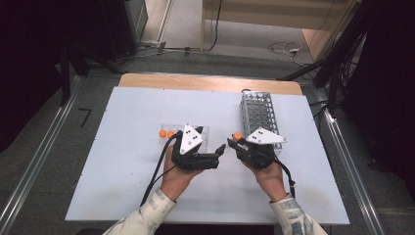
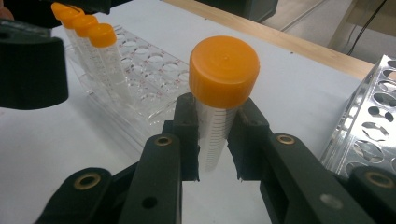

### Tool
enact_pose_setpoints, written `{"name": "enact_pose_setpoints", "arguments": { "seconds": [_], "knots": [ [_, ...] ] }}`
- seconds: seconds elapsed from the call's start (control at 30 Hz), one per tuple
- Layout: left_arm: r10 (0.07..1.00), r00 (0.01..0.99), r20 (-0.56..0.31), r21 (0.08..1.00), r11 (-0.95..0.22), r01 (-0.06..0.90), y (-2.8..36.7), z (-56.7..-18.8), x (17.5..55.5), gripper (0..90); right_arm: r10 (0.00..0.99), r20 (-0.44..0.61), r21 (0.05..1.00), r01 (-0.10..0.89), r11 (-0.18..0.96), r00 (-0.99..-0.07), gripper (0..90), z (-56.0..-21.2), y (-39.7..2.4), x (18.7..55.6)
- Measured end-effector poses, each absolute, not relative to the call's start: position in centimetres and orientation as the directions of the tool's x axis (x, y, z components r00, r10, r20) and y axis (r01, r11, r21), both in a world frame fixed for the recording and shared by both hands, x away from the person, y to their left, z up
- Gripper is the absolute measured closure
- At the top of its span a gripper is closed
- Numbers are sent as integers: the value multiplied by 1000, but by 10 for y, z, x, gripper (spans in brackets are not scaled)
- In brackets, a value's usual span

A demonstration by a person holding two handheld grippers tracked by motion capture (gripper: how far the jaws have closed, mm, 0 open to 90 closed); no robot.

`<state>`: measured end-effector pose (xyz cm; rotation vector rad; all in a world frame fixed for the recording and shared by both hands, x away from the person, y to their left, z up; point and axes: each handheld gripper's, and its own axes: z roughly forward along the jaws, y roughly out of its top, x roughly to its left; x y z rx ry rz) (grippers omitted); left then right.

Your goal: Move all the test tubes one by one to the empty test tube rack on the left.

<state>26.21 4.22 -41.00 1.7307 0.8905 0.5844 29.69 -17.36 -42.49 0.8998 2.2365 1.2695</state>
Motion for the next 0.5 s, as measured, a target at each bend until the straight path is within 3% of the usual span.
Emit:
{"name": "enact_pose_setpoints", "arguments": {
  "seconds": [0.5],
  "knots": [
    [780, 624, -43, 948, -165, 271, 30, -412, 265, 189, 688, -45, 851, 333, 406, -724, 722, -433, -163, 291]
  ]
}}
